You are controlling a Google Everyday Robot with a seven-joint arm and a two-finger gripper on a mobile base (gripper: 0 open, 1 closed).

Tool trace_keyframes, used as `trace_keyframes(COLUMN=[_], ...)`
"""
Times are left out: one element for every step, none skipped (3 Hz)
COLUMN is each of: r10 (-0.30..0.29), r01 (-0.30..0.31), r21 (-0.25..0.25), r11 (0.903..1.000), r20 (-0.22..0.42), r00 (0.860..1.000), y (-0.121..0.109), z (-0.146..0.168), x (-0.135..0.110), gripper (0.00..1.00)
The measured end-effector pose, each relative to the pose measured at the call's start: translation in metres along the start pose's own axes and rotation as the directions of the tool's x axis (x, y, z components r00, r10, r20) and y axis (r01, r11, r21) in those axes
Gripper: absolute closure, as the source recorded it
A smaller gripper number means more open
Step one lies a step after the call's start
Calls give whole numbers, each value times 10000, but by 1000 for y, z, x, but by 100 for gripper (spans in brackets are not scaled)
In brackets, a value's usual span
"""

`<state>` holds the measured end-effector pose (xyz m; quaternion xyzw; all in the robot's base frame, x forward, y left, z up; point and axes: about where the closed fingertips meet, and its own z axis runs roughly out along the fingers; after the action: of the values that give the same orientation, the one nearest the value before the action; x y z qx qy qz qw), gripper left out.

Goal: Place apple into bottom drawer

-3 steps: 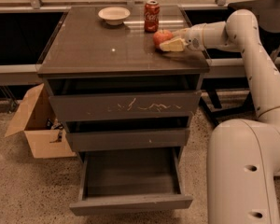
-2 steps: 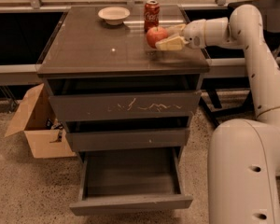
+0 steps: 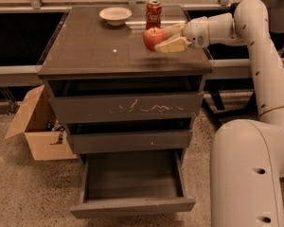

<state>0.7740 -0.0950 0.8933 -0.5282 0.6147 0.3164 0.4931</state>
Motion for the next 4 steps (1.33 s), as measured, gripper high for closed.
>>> trace_keyframes(r10=[-68, -495, -979, -1025], r01=[64, 491, 974, 982], r21=[-176, -132, -117, -662], r11=[9998, 9987, 9952, 9930], r20=[-177, -387, -577, -645], r00=[9998, 9980, 9935, 9926], y=[8, 25, 52, 91], z=[3, -1, -3, 11], x=[3, -3, -15, -11], gripper=[100, 100, 100, 100])
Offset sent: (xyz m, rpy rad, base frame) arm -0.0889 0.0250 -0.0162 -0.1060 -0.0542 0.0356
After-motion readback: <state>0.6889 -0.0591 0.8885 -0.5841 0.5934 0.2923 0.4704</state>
